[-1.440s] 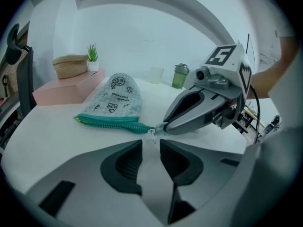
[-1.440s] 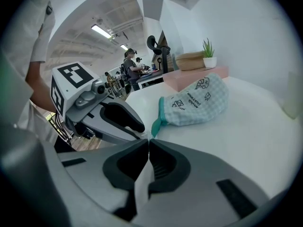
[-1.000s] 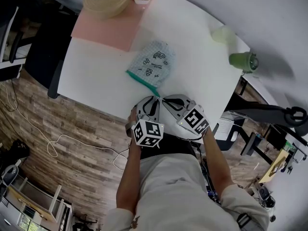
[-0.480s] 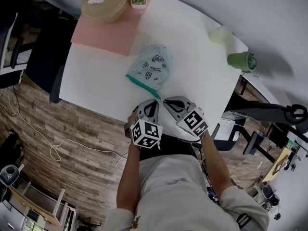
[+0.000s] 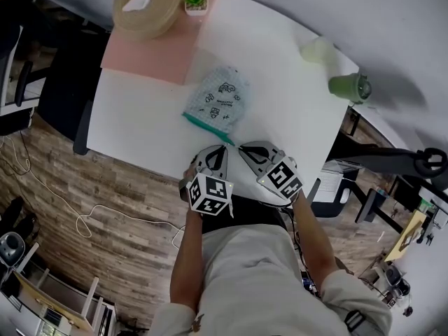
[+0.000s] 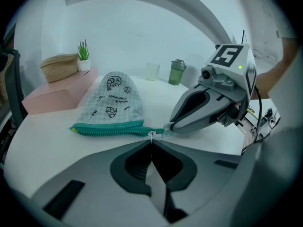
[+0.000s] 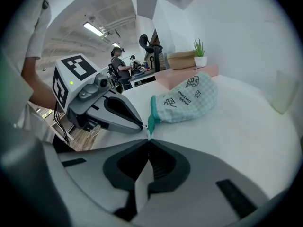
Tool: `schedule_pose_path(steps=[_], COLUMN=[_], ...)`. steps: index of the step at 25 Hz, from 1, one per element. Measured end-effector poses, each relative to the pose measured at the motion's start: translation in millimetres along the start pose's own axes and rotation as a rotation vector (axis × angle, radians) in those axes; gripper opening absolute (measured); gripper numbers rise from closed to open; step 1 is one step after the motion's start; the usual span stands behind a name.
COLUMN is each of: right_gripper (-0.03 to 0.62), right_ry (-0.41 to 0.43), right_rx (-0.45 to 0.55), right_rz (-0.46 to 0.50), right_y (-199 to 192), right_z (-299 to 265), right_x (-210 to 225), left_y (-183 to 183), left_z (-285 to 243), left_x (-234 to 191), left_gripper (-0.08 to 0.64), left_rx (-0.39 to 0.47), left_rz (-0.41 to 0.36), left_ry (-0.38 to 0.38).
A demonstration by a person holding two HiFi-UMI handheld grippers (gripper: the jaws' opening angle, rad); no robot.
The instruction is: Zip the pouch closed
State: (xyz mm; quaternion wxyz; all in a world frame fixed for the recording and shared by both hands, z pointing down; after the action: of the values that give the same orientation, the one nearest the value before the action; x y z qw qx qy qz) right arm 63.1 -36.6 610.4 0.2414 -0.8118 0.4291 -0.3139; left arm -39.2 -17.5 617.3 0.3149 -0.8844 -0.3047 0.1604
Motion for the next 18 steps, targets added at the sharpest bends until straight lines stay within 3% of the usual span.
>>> schedule_pose_path(steps=[18], right_gripper=[0.003], right_ry=[-0.033], right_rx=[-0.002], right_rz=[-0.01], right_y=[0.9], right_z=[3.0], right_x=[3.0], left_y=[1.1], left_z=[5.1], left_x=[-14.2], left_gripper=[-0.003], left_rx=[0.005], left_rz=[0.032], left_ry=[0.017])
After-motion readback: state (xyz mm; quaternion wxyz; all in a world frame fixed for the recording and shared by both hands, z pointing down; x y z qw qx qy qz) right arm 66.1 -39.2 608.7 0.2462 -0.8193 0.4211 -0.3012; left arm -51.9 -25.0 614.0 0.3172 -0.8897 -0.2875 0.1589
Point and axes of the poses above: the fingertips, and each gripper's own axes: z backward along the fingers, x to its right, y out of its top, the point moved 6 cm from there along z, backward along the fingers, and after that the axes turned 4 degrees about -z, right-handed, at the moved point
